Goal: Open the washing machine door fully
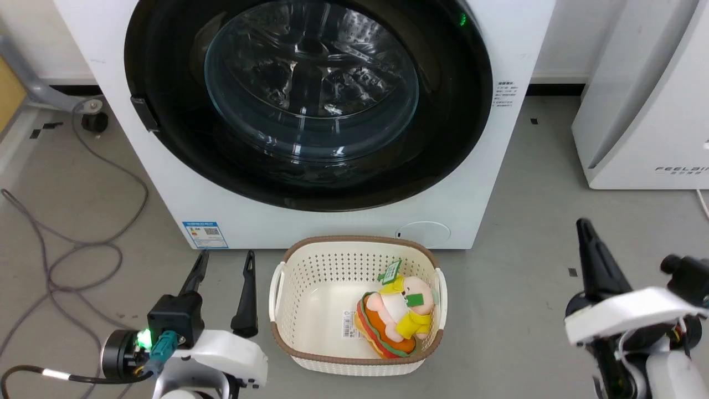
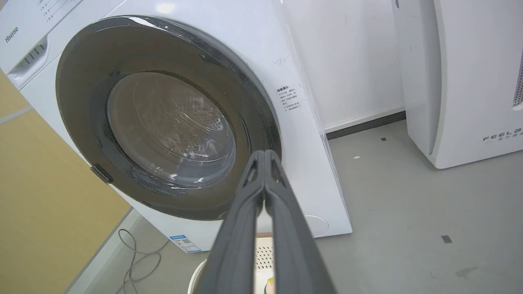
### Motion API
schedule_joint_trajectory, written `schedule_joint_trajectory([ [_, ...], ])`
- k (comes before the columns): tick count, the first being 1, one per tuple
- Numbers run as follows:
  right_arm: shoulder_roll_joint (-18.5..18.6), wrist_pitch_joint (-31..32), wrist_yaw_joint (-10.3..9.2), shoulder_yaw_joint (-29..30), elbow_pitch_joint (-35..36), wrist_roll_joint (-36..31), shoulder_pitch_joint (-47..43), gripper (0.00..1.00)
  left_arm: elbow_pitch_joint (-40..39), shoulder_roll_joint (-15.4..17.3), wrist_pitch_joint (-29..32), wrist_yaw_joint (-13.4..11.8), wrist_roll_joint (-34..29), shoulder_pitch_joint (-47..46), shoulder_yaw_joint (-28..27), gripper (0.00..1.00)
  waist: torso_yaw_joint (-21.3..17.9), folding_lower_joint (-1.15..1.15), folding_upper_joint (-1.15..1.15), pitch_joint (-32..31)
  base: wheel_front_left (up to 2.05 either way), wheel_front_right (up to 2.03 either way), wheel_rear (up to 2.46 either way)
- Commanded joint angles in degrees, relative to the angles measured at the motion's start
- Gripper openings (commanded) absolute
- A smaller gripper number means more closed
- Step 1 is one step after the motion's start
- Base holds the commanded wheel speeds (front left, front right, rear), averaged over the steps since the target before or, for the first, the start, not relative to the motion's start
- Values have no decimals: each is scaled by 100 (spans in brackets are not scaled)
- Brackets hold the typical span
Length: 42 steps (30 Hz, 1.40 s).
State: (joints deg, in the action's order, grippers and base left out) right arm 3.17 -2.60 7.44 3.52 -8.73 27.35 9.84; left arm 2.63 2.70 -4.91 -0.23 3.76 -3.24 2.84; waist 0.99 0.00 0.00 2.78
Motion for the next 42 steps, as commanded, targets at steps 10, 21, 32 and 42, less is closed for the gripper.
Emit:
schedule_joint_trajectory([
  [10, 88, 357, 3, 338, -605, 1236, 975, 0, 18, 8, -166, 41, 128, -239, 56, 100, 62, 0, 0, 203, 0, 0, 0],
  [21, 366, 734, 3, 444, -1556, 2213, 2317, 0, 13, 10, -298, 92, 204, -456, 127, 100, 133, 0, 0, 497, 0, 0, 0],
  [32, 667, 1153, 3, 192, -2728, 2764, 3864, 0, -18, 11, -430, 122, 327, -685, 265, 100, 288, 0, 0, 841, 0, 0, 0],
  [42, 862, 1615, 3, -180, -3752, 3051, 5371, 0, -78, 13, -550, 127, 437, -906, 392, 100, 462, 0, 0, 1224, 0, 0, 0],
])
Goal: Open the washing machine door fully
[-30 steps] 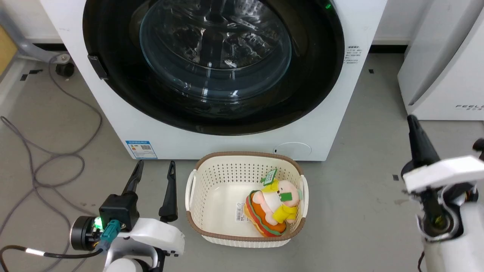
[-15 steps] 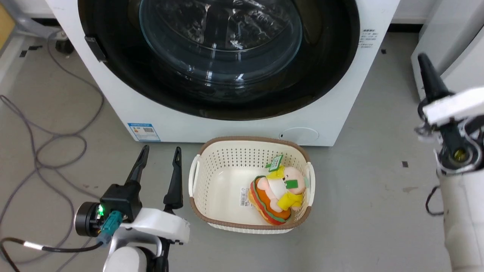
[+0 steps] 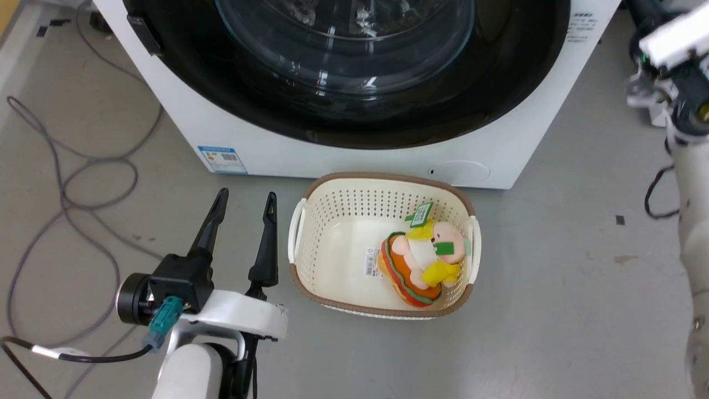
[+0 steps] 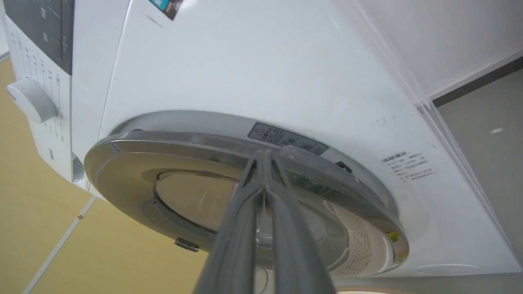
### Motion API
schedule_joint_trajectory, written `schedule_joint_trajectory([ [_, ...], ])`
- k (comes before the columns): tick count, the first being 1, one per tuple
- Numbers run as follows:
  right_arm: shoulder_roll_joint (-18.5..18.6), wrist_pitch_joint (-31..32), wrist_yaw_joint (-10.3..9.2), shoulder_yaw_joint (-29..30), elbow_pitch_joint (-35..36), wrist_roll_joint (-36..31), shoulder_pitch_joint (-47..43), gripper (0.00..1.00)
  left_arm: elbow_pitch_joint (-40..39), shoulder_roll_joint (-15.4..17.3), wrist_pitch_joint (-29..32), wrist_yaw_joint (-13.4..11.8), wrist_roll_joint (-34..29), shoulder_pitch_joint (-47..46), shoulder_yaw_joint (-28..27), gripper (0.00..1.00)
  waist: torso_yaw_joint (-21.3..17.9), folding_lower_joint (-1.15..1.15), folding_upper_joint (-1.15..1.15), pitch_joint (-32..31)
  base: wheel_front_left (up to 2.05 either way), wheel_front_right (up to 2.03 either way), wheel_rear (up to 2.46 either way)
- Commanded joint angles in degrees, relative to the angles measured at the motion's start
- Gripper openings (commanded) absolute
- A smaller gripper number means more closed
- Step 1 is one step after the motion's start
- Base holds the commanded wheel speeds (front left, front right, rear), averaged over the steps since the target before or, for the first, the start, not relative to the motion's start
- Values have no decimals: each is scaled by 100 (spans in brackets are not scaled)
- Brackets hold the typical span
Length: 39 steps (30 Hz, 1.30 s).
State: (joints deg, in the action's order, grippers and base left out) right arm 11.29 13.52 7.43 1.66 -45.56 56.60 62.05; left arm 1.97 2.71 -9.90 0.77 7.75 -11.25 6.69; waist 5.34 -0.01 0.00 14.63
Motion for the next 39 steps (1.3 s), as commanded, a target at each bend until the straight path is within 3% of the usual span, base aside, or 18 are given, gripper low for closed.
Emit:
schedule_joint_trajectory([
  [1, 62, 61, 5, -33, -161, 154, 293, 0, -16, 12, -62, 28, 49, -127, 18, 100, 41, 1, 0, 75, 0, 0, 0],
  [22, 252, 1172, 5, -925, -1834, 550, 2505, 0, 25, 15, -313, 24, 262, -537, 218, 100, 176, 1, 0, 740, 0, 0, 0],
  [39, 375, 2928, 6, -1594, -2692, 996, 3473, 0, 125, 17, -505, -2, 472, -743, 389, 100, 295, 1, 0, 932, 0, 0, 0],
])
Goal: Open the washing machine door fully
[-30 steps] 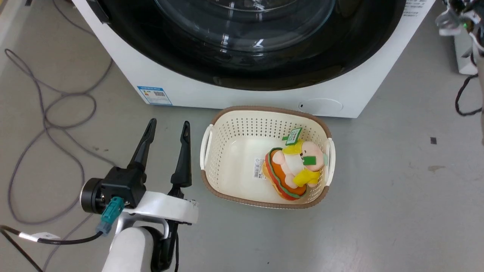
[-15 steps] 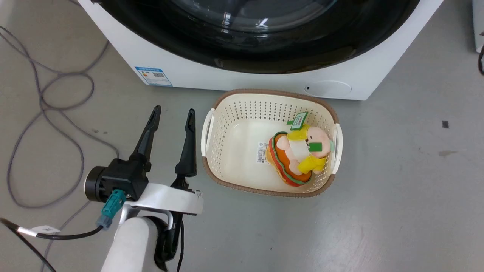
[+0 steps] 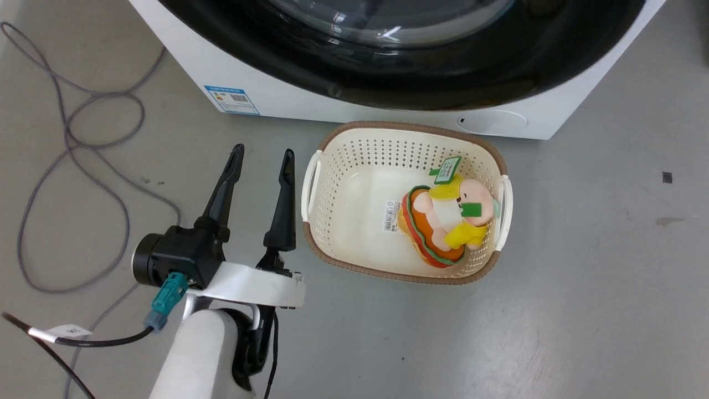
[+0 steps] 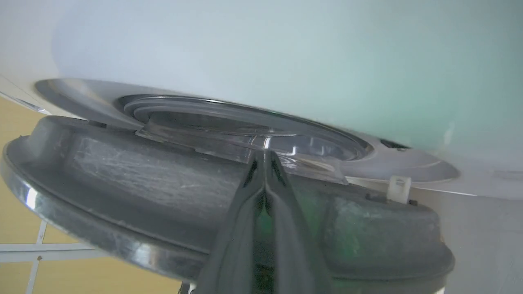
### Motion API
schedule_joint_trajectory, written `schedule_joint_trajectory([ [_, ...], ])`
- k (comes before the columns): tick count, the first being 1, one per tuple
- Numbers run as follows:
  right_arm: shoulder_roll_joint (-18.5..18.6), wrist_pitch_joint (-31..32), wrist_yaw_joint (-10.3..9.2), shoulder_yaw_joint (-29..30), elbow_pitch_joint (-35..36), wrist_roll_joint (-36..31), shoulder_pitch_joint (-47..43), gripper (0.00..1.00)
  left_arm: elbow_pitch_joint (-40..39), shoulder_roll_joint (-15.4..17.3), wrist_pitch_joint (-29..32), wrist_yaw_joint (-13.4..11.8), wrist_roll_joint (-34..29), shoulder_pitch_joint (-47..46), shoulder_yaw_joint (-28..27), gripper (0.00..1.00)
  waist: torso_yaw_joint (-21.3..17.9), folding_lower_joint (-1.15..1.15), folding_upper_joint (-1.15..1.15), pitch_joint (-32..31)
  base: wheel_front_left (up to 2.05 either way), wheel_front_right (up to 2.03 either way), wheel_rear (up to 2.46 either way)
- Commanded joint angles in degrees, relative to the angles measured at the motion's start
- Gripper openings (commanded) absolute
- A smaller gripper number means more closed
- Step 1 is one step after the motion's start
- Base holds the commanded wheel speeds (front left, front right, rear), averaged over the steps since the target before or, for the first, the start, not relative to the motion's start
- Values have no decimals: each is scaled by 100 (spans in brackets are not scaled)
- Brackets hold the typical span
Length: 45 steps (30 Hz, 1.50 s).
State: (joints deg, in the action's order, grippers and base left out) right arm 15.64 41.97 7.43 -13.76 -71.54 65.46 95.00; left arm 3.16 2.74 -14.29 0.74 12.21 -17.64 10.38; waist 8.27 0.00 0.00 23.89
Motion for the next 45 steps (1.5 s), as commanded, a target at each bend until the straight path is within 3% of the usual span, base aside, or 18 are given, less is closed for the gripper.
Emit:
schedule_joint_trajectory([
  [1, -50, 191, 6, -69, -71, 145, 159, 0, 9, 14, -71, 1, 31, -110, 25, 100, 4, 0, 0, 5, 0, 0, 0],
  [23, -285, 1400, 6, -12, 864, 720, -1726, 0, 322, 14, -71, 44, -138, 444, -29, 100, -85, 0, 0, -1003, 0, 0, 0],
  [45, -957, 2136, 6, -16, 2298, 1330, -3963, 0, 800, 14, -71, 160, -560, 1217, -439, 100, -30, 0, 0, -2016, 0, 0, 0],
])
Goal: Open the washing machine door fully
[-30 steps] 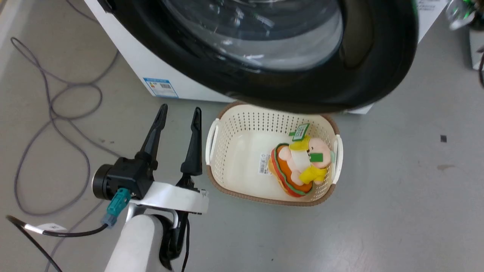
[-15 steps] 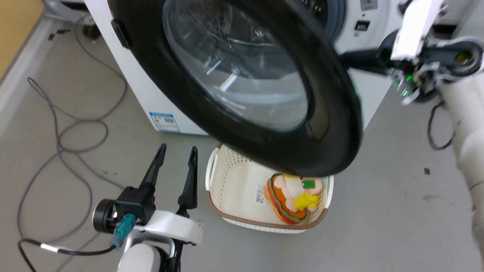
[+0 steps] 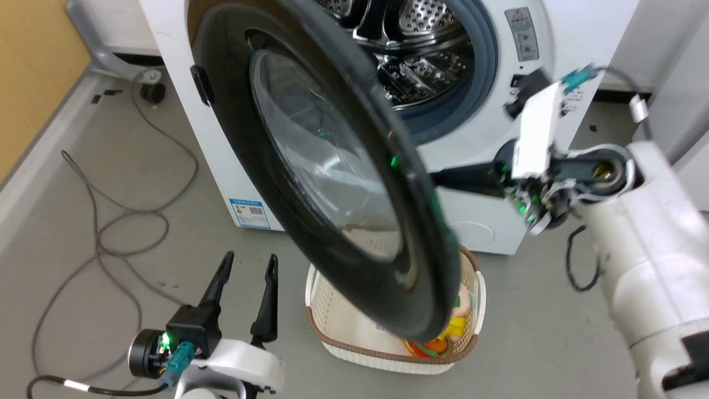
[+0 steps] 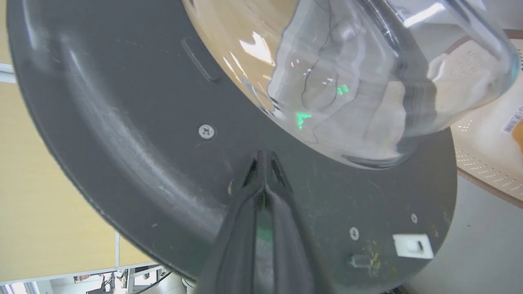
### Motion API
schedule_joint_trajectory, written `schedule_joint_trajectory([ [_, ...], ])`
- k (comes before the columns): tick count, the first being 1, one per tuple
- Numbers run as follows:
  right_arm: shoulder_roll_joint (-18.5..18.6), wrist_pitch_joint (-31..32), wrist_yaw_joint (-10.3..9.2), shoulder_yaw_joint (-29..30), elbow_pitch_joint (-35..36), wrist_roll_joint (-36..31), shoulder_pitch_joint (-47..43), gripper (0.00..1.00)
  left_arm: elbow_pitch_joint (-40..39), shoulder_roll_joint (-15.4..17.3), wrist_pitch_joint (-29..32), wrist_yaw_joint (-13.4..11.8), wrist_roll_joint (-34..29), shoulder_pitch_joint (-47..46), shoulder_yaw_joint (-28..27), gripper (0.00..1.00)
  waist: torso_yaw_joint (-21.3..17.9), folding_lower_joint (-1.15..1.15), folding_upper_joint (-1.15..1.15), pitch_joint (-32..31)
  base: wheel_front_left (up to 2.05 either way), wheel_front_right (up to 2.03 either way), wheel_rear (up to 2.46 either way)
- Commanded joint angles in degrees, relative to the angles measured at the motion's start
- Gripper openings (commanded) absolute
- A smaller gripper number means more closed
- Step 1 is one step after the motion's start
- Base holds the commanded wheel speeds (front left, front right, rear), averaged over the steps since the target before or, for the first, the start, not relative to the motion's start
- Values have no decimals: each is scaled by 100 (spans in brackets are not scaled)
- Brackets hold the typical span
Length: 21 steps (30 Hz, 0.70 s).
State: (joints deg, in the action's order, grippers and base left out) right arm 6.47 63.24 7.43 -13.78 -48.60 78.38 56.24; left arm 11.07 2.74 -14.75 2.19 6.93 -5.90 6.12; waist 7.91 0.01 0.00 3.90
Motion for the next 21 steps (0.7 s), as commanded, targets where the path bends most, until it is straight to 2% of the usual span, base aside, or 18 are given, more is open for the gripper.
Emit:
schedule_joint_trajectory([
  [1, -72, 35, 6, -21, 53, 61, -159, 0, 24, 14, -25, 18, -38, 71, -32, 100, 9, -1, 0, -41, 0, 0, 0],
  [12, -316, 263, 6, -236, 559, 354, -884, 0, 211, 14, -25, 54, -53, 225, -91, 100, 22, -1, 0, -200, 0, 0, 0],
  [21, -356, 145, 6, -608, 969, 719, -1410, 0, 303, 14, -25, 48, -23, 233, -63, 100, -21, -1, 0, -239, 0, 0, 0],
])
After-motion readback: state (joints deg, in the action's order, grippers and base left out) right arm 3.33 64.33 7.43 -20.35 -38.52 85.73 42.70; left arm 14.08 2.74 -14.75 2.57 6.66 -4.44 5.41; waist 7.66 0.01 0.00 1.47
